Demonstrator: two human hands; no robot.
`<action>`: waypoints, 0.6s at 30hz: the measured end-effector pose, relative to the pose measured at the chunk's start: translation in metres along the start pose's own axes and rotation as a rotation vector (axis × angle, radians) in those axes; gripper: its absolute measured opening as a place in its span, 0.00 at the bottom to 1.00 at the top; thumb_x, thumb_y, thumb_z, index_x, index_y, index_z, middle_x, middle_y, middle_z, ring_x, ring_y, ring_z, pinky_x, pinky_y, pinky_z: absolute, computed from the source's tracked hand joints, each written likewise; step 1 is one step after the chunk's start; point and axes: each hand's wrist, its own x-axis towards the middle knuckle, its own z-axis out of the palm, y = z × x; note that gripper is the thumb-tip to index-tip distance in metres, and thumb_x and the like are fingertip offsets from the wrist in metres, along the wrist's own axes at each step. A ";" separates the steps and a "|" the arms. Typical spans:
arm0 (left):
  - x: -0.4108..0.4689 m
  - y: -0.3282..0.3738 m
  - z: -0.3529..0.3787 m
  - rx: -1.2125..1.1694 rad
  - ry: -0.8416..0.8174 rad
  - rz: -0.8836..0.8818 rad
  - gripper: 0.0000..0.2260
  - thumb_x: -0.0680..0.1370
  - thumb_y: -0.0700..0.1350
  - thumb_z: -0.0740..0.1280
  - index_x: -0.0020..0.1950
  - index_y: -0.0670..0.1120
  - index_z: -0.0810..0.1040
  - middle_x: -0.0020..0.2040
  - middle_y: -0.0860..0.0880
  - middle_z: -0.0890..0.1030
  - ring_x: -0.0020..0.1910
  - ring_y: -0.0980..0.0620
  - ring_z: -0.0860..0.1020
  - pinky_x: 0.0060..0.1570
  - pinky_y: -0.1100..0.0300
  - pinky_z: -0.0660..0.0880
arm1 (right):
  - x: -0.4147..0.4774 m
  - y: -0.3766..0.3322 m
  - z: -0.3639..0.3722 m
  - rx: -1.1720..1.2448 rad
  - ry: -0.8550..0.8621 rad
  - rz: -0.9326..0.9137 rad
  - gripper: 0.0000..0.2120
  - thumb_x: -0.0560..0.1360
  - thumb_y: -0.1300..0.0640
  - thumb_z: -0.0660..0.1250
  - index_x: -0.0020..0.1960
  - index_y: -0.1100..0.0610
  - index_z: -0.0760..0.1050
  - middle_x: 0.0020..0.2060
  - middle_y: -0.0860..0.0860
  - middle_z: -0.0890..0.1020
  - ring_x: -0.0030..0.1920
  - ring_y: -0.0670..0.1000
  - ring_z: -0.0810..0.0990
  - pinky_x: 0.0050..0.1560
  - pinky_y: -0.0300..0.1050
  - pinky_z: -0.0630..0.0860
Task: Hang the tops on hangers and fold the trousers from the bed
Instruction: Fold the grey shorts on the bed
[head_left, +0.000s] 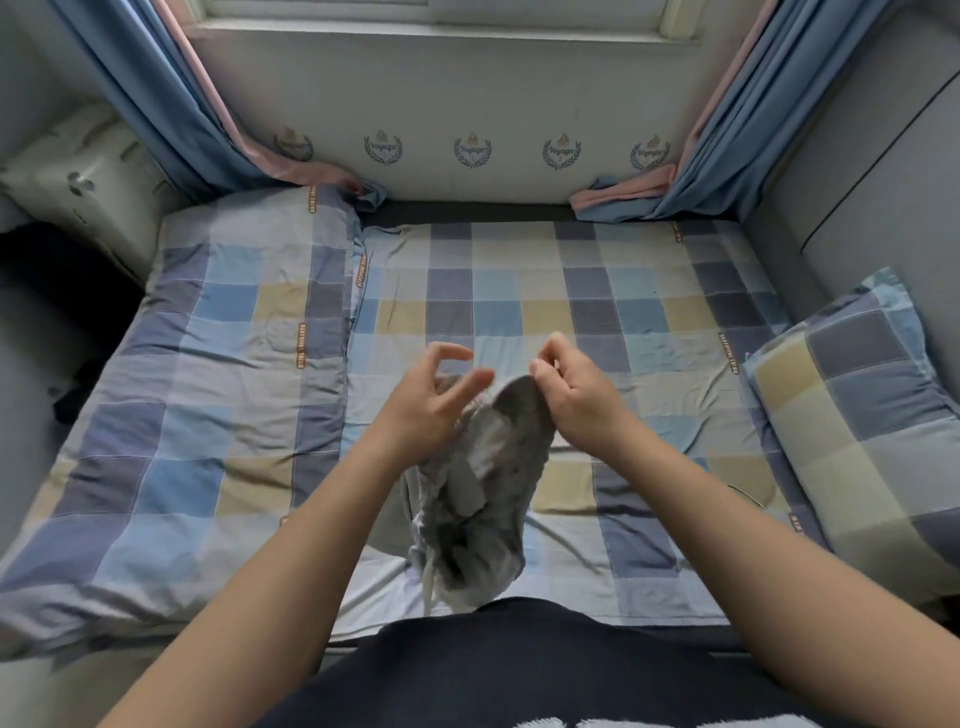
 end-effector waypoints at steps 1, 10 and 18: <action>-0.004 -0.003 -0.001 0.086 -0.049 0.036 0.25 0.71 0.66 0.73 0.62 0.57 0.73 0.51 0.52 0.83 0.48 0.62 0.81 0.46 0.68 0.76 | 0.006 -0.004 -0.002 -0.018 -0.023 -0.007 0.09 0.84 0.58 0.58 0.46 0.61 0.68 0.35 0.53 0.72 0.34 0.48 0.68 0.39 0.49 0.67; -0.009 -0.018 0.015 0.490 0.084 0.193 0.11 0.71 0.52 0.56 0.46 0.50 0.76 0.45 0.49 0.80 0.46 0.45 0.77 0.44 0.50 0.73 | 0.033 -0.014 -0.025 0.029 -0.476 0.165 0.16 0.69 0.45 0.77 0.50 0.50 0.76 0.37 0.49 0.82 0.34 0.45 0.78 0.36 0.41 0.75; 0.012 -0.031 -0.021 0.348 0.403 -0.054 0.09 0.67 0.39 0.56 0.35 0.45 0.75 0.33 0.45 0.78 0.37 0.43 0.75 0.33 0.55 0.67 | 0.020 0.083 -0.030 -0.677 -0.242 0.242 0.11 0.73 0.65 0.64 0.45 0.51 0.81 0.45 0.54 0.84 0.49 0.59 0.81 0.49 0.51 0.80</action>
